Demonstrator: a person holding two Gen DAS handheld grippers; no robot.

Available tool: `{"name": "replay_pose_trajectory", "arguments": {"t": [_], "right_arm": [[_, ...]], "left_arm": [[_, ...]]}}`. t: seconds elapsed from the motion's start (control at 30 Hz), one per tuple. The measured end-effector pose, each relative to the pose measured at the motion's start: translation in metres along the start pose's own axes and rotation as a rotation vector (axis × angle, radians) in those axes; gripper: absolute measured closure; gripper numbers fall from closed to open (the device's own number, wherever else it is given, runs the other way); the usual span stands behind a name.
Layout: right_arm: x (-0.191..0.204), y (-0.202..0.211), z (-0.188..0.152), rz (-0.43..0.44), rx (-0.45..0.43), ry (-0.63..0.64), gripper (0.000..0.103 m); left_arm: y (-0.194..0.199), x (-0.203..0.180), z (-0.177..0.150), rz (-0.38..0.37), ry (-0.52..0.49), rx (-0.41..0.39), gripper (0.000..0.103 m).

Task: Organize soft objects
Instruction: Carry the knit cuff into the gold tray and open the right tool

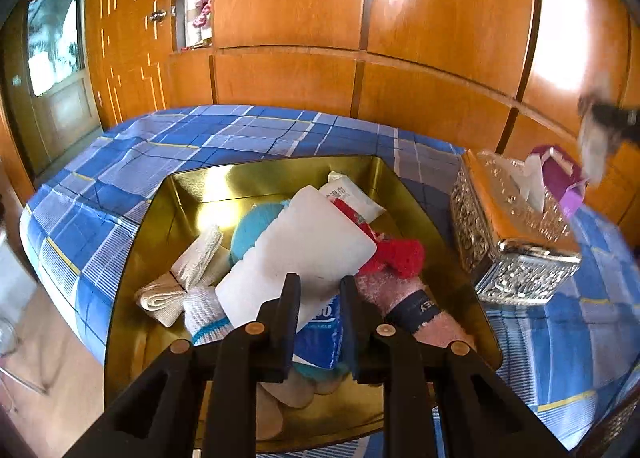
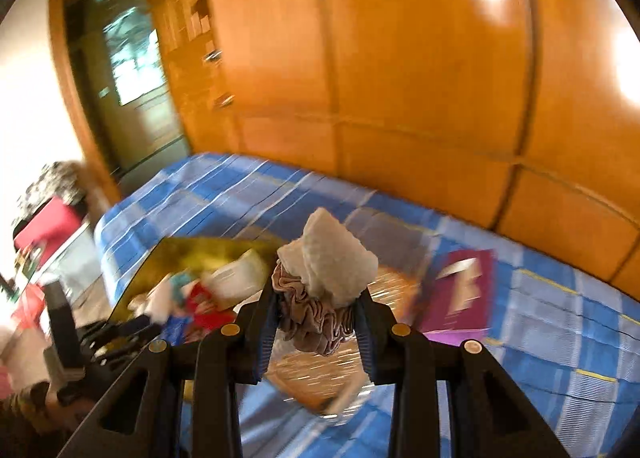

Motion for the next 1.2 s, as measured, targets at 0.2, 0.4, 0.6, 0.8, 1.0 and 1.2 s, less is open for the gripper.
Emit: {"name": "replay_pose_trajectory", "arguments": {"t": [0.2,0.4,0.6,0.8,1.0,1.2], "right_arm": [[0.05,-0.039,-0.032,0.104,0.112,0.056,0.069],[0.092,-0.083,-0.057,0.235,0.233,0.053,0.069],[0.128,-0.137,-0.087,0.256,0.337,0.084,0.069],[0.129,-0.176,-0.114,0.128,0.403,0.12,0.069],[0.123,-0.172,-0.119,0.096,0.38,0.118,0.067],[0.127,-0.164,-0.12,0.078,0.35,0.134,0.063]], "left_arm": [[-0.002,0.018,-0.002,-0.05,0.077,0.052,0.08],[-0.001,0.033,-0.007,-0.03,0.114,0.072,0.08],[0.003,0.037,-0.006,-0.004,0.11,0.048,0.078],[-0.005,0.042,-0.014,0.039,0.118,0.073,0.055],[-0.003,0.047,-0.011,0.089,0.116,0.048,0.039],[0.007,0.045,-0.005,0.129,0.09,0.005,0.027]]}}
Point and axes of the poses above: each gripper's, at about its wrist camera, not at the fingertips, and y roughly against the way its jaws point, x to its left, z to its top, the point moved 3 cm from there along -y, roughly the way its jaws point, and after that the axes turned 12 degrees about -x, right-handed, at the moved point
